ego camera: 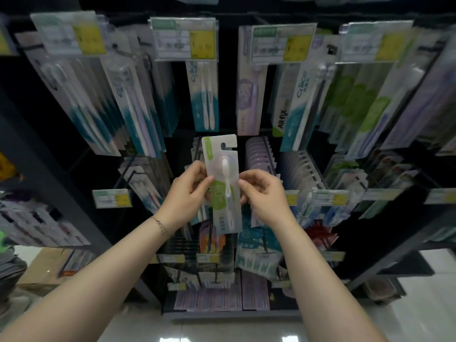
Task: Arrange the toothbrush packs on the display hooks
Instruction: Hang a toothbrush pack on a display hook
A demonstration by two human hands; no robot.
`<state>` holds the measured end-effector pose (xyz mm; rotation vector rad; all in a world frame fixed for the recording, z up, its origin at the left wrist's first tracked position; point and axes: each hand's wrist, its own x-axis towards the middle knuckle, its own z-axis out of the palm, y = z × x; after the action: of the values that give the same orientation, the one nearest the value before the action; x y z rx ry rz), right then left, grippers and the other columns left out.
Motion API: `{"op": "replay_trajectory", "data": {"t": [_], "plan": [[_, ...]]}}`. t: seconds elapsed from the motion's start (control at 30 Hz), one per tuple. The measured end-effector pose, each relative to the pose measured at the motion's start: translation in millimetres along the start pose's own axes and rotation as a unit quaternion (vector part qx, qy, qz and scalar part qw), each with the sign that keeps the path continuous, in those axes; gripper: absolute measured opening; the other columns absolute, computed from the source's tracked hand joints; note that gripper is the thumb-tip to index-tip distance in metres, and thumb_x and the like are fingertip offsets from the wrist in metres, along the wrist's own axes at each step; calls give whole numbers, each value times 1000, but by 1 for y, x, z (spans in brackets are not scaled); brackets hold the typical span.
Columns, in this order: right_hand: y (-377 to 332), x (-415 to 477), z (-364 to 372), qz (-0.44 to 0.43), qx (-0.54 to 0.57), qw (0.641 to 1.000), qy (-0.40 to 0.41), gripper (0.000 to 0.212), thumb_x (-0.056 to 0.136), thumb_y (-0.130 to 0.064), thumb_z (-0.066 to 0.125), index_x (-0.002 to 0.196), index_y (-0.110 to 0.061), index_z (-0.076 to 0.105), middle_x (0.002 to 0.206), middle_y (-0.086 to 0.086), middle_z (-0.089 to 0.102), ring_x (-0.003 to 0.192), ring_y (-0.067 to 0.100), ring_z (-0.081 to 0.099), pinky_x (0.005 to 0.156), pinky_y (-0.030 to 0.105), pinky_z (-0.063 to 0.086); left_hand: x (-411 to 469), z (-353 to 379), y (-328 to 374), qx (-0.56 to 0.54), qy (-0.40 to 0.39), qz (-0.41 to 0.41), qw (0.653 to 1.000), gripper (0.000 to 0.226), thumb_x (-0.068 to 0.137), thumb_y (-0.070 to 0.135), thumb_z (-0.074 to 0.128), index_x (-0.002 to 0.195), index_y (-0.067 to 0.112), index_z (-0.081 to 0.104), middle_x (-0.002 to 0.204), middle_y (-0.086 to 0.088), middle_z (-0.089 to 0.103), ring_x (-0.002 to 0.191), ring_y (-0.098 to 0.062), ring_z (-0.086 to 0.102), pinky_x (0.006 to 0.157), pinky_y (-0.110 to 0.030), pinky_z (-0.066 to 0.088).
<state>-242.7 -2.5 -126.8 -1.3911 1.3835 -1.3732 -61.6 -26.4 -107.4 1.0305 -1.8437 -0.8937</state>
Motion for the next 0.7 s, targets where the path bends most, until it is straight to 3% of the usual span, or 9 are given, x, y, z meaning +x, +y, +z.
{"op": "replay_trajectory", "data": {"t": [0.13,0.4,0.57,0.7], "plan": [[-7,1,-11,-27,7,999,37,10,93,-9,61,97,-8,69,81,12,69,62,18,61,65,38,56,7,8,19,-30,-6,29,999,4,98,11,50,96,11,54,85,1,66,70,-6,63,65,-24,53],[-28,5,-68,-66,-3,996,62,16,93,-10,60,80,-19,65,64,6,63,54,14,58,58,33,52,32,51,55,-32,19,56,998,5,97,16,53,98,15,58,85,-6,67,69,-16,63,62,-29,53],[-32,11,-125,-78,-25,995,53,14,94,-11,59,82,-14,65,68,12,64,54,15,58,57,33,52,51,100,84,-65,31,54,996,7,96,11,54,96,16,59,78,12,68,67,0,63,62,-16,48],[-28,17,-174,-75,-30,995,57,18,95,-13,57,79,-15,63,60,5,58,51,13,55,54,29,49,69,142,99,-61,37,53,996,4,96,20,57,98,19,60,86,0,71,80,-18,68,71,-35,55]]}}
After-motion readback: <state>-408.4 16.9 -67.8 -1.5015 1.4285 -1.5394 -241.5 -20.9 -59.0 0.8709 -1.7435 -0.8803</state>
